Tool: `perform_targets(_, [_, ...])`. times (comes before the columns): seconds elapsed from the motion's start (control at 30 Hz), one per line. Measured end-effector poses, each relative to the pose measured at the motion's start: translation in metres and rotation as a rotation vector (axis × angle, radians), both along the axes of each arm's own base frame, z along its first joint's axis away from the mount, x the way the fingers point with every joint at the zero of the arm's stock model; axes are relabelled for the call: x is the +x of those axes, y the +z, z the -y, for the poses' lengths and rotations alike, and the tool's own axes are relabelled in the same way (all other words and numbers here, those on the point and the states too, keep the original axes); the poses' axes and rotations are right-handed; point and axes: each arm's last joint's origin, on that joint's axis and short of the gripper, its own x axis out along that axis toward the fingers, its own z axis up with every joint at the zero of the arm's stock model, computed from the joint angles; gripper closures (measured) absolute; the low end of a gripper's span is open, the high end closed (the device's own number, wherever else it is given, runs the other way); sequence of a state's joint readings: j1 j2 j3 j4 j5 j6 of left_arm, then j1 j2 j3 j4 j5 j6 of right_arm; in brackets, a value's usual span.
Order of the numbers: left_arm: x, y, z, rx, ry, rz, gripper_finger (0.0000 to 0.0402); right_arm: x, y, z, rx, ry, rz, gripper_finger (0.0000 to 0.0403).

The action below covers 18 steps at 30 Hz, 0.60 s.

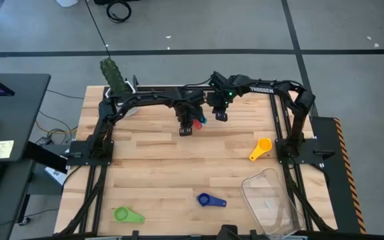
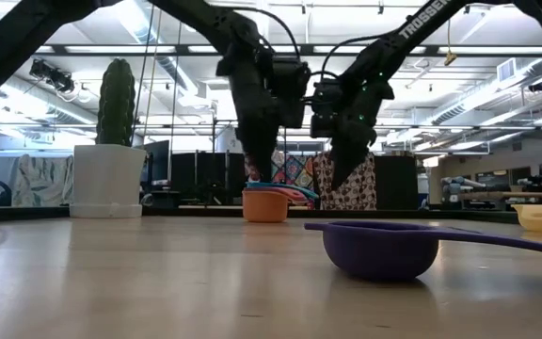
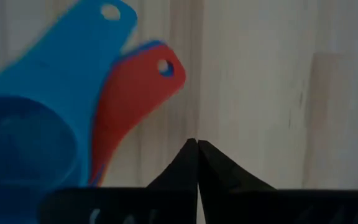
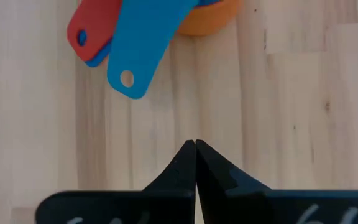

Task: Nest measuring cups in basket
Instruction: Stack the blue measuring cup on top of the red measuring cup

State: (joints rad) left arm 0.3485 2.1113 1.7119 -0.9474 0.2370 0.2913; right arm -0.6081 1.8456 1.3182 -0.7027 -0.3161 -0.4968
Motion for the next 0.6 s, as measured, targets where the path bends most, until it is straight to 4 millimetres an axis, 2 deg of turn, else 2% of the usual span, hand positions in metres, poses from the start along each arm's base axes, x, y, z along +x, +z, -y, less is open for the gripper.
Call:
perform_targets(0.1, [0.003,-0.011,-0.001,0.014,0.017,0.05,0.04,0.001,-0.002,-0.001,0.006,0.013,0.005,0.0398])
perform_targets(0.27, [0.004,-0.016,-0.002,0.023,0.026,0.086,0.04,0.007,0.001,0.002,-0.045,0.056,0.074,0.0398])
perform_targets(0.5, [0.006,-0.018,-0.003,0.037,0.014,0.114,0.04,0.011,0.003,0.004,-0.055,0.101,0.145,0.0398])
perform_targets(0.6, [0.006,-0.018,-0.003,0.039,0.013,0.119,0.04,0.014,-0.002,0.004,-0.048,0.126,0.154,0.0398])
